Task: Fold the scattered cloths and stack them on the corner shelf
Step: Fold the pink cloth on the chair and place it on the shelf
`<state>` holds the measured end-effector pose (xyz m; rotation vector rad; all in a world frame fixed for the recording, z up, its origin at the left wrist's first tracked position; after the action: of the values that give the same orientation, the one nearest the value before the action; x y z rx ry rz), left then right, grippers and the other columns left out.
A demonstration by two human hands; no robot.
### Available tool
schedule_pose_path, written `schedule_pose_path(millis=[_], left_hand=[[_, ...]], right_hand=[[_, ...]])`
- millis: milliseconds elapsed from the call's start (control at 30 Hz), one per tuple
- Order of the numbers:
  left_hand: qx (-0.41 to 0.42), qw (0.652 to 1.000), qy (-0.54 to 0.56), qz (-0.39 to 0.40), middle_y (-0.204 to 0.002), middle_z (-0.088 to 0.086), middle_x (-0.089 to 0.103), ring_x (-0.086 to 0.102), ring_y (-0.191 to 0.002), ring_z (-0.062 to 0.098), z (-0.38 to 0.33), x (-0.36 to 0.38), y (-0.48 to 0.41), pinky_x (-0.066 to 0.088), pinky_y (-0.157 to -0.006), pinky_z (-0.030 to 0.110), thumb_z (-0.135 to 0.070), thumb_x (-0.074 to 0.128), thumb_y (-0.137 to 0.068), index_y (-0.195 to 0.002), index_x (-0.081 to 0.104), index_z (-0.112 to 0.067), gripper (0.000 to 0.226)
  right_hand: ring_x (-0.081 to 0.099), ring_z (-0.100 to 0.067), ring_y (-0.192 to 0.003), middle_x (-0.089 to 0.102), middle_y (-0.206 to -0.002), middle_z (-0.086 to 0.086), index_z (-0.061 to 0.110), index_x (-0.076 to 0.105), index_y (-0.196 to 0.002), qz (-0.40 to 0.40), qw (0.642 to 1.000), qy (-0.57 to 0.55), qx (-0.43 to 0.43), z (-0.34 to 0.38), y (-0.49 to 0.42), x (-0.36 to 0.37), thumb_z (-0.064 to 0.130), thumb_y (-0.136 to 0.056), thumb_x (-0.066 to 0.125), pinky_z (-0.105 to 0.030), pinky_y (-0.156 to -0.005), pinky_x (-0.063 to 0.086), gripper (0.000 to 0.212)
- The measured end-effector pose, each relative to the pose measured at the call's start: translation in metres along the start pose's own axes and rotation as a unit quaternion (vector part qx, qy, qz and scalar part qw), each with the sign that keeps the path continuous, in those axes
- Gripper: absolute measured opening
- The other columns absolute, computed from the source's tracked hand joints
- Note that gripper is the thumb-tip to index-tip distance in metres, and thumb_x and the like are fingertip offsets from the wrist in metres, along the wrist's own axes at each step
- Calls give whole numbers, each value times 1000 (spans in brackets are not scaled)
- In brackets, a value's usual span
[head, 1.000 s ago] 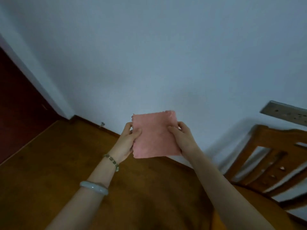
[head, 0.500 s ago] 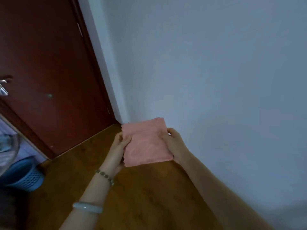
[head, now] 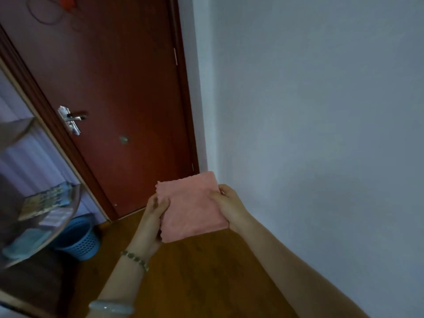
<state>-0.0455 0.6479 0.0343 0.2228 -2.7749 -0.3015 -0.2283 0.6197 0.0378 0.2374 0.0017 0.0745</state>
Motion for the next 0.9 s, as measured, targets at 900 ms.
schedule_pose_path(millis=[900], left_hand=[[71,966,60,-242,-114,8,64,66,-92,18,-102,-331,-171,55,-65,28,-18,46,-100,-125,49,-17,25]], right_hand=[[65,-21,-99,65,-111,-7,17,58,-109,229,970,77,21,13,-235,385,27,-92,57,-45,-92,53,19]])
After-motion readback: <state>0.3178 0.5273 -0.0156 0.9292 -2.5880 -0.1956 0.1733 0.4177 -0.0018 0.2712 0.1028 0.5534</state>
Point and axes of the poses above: each hand's wrist, its own y-axis away from the middle knuckle, its own x-axis out of the palm, z = x × y, the point moved 2 cm from there along -y, towards the middle knuckle
